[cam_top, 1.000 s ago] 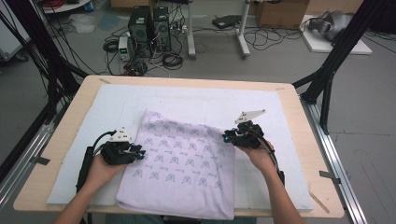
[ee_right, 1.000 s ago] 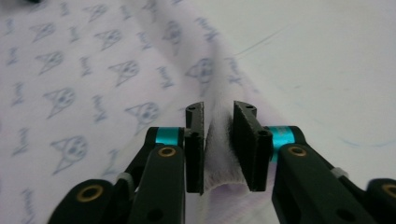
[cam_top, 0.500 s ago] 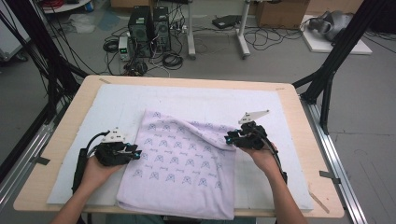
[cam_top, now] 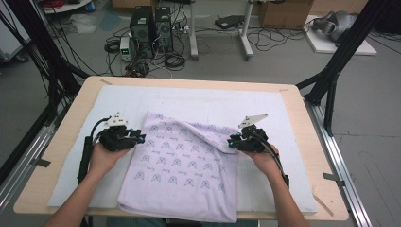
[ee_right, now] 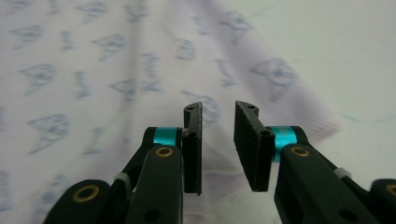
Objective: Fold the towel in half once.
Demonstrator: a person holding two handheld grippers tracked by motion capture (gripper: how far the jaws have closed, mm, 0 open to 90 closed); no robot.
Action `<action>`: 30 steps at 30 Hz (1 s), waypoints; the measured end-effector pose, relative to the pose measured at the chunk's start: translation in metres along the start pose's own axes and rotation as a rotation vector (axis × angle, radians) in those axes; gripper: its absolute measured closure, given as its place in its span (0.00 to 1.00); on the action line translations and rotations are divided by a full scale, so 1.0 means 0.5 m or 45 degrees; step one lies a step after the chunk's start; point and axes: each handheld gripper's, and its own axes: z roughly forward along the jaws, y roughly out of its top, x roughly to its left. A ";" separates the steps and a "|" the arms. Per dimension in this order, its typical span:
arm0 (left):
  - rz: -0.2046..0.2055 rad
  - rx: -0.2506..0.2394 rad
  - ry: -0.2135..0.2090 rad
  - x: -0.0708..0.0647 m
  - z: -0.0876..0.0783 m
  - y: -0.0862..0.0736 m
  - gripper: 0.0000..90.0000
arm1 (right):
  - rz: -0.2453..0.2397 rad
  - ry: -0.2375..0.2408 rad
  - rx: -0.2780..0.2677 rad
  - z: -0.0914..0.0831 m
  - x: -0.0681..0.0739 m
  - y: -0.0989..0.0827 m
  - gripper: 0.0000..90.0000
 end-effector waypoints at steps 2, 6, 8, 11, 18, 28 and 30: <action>-0.014 0.005 0.027 0.009 0.020 0.016 0.73 | 0.016 -0.055 0.032 0.010 -0.013 -0.006 0.75; -0.022 0.031 0.039 0.015 0.047 0.026 0.73 | 0.000 -0.067 0.066 0.041 -0.021 -0.012 0.93; -0.015 0.042 0.035 0.016 0.052 0.024 0.73 | -0.028 -0.053 0.070 0.044 -0.019 -0.005 0.98; -0.025 0.043 0.042 0.021 0.052 0.023 0.73 | -0.038 -0.097 0.053 0.025 -0.032 0.016 0.98; -0.077 -0.015 0.119 0.043 0.058 0.028 0.74 | 0.103 -0.243 -0.113 -0.037 -0.082 0.045 0.83; -0.173 0.010 0.203 0.067 0.129 0.062 0.66 | 0.109 -0.235 0.058 0.046 -0.098 0.030 0.63; -0.187 0.019 0.216 0.067 0.142 0.071 0.57 | 0.172 -0.237 0.035 0.043 -0.108 0.023 0.63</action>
